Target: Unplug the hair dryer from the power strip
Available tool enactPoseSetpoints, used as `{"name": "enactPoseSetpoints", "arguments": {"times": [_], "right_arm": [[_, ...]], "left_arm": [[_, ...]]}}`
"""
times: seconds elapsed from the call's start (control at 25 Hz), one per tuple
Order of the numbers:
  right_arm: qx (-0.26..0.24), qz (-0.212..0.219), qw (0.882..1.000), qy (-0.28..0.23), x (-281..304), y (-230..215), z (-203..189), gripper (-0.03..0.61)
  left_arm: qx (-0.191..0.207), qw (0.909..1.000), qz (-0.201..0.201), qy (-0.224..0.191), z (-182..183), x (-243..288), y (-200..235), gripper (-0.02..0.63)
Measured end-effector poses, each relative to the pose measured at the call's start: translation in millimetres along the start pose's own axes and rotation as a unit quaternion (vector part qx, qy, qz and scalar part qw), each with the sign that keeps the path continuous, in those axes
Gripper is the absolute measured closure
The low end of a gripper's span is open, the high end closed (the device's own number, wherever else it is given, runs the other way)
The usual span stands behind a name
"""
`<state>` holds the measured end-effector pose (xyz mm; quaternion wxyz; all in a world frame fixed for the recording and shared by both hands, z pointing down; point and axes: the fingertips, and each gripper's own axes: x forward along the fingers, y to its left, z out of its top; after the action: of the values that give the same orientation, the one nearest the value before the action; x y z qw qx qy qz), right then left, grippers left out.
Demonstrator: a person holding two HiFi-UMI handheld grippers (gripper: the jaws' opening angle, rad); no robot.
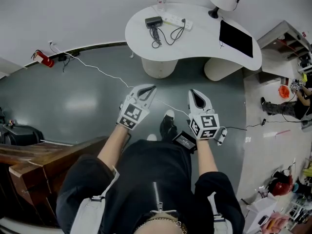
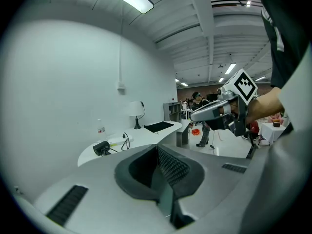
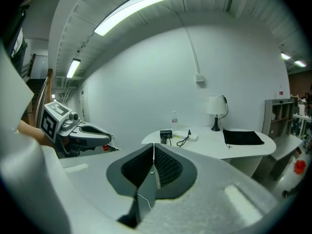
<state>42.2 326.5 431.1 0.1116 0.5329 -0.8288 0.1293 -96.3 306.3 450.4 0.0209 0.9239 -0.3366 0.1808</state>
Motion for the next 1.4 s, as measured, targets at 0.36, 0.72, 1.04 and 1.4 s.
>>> {"name": "enactPoseSetpoints", "arguments": {"times": [0.36, 0.72, 1.04, 1.4], "right_arm": [[-0.004, 0.032, 0.999, 0.005, 50, -49, 27, 0.574], [-0.002, 0.067, 0.998, 0.009, 89, -95, 40, 0.574], [-0.01, 0.092, 0.996, 0.011, 114, -119, 46, 0.574], [-0.013, 0.102, 0.995, 0.015, 133, -130, 52, 0.574]], "left_arm": [[-0.01, 0.9997, 0.022, 0.01, 22, 57, 31, 0.6], [-0.014, 0.9987, 0.043, 0.022, 38, 109, 49, 0.6], [-0.018, 0.9972, 0.067, 0.027, 42, 137, 65, 0.6], [-0.024, 0.9966, 0.074, 0.026, 46, 158, 83, 0.6]]}}
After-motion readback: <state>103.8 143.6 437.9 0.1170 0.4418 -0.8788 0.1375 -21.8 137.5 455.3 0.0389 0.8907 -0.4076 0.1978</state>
